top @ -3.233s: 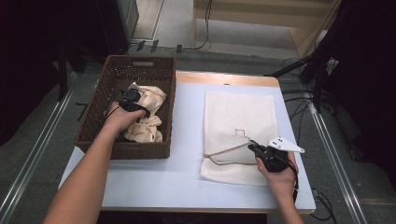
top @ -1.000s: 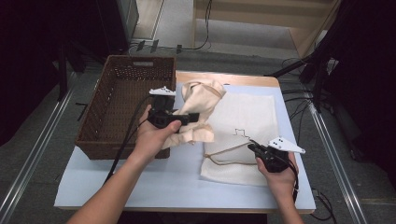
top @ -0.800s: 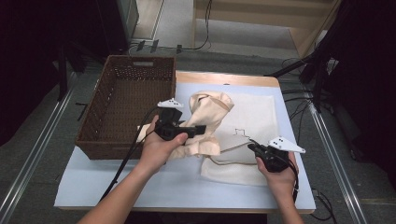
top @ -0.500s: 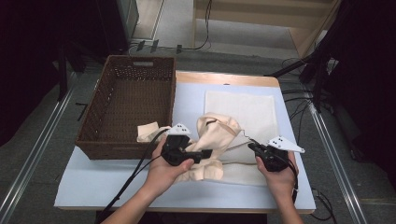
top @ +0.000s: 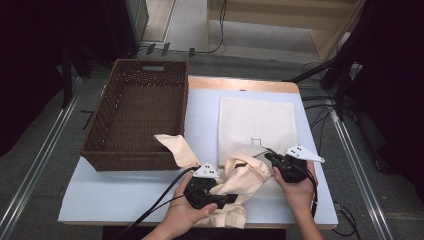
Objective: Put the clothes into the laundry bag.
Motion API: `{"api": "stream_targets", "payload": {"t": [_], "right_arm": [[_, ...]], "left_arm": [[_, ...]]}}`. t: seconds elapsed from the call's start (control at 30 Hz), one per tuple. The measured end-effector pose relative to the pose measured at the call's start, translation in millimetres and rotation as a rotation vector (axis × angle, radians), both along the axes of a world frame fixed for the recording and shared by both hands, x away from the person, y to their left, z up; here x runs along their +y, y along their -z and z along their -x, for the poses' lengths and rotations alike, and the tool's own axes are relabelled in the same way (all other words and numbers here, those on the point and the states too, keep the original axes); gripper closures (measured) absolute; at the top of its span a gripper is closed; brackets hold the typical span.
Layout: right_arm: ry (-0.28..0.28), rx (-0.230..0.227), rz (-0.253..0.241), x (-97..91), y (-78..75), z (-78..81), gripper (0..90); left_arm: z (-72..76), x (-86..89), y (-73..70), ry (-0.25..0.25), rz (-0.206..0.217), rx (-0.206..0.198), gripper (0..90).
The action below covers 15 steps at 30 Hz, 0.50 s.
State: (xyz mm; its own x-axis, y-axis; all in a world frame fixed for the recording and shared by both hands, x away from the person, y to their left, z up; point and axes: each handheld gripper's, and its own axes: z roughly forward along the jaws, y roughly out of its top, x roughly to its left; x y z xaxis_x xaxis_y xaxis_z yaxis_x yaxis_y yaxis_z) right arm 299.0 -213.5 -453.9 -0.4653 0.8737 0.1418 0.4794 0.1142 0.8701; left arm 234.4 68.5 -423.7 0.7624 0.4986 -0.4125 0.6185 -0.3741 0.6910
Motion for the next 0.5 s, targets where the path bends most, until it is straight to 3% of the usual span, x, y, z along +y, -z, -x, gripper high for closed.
{"api": "stream_targets", "payload": {"t": [0.13,0.23,0.5], "right_arm": [[-0.002,0.001,-0.009,0.2,-0.4,-0.6,88.3],[-0.005,0.0,-0.01,0.8,-1.4,-0.4,88.3],[-0.012,-0.004,-0.028,0.7,-4.2,0.4,88.3]], "left_arm": [[4.5,-8.5,10.2,0.028,-0.022,0.009,61.0],[6.1,-18.2,17.8,0.058,-0.021,0.038,60.7],[9.3,-33.4,22.3,0.137,-0.045,0.046,60.1]]}}
